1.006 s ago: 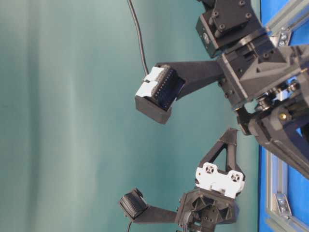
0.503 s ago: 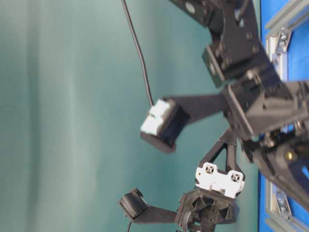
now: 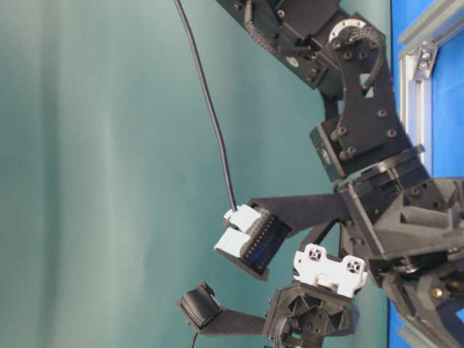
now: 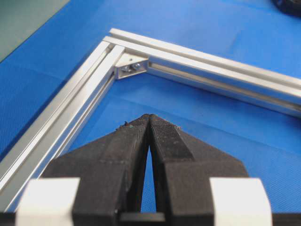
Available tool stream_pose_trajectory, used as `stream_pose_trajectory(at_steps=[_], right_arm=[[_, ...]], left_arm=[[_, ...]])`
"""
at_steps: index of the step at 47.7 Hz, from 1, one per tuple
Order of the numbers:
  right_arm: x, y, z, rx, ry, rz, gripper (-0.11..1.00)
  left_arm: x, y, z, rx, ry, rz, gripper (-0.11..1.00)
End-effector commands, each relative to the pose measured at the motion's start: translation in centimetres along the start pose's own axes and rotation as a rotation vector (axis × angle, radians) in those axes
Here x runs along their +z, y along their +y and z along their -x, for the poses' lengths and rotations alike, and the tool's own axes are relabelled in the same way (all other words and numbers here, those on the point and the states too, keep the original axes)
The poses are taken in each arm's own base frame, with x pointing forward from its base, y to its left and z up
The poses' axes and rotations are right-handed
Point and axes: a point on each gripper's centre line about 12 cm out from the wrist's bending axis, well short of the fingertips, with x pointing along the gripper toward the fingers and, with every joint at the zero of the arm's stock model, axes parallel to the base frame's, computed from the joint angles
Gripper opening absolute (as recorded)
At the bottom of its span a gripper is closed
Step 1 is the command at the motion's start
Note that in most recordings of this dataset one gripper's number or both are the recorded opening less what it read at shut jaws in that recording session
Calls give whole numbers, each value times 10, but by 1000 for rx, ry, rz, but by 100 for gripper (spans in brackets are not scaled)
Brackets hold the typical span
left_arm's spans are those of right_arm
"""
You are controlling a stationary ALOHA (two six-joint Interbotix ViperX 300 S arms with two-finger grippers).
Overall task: Insert the wire through the string loop located on the left side.
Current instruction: 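Push the plug end through the white loop with the right gripper, then swing the left gripper around to face the plug beyond the loop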
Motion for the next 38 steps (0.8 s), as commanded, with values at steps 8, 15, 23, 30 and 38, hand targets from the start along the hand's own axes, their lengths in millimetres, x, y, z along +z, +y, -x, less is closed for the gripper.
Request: stream_pose_trajectory(at_steps=[8,15,23,30,38], right_arm=[[17,0,1,1,-40,0,0],[16,0,1,0,-38,0,0],[17,0,1,0,-40,-2,0],[16,0,1,1,-38,0,0],[15,1,2,2,-35,0,0]], left_arm=[[13,-1,7,-5,-40,2,0],[10,0,23,-4,-37,0,0],[1,8,55,11,-27,-1,0],[-11,16,85,32,0,-2,0],[-19,24,117,55,14,2,0]])
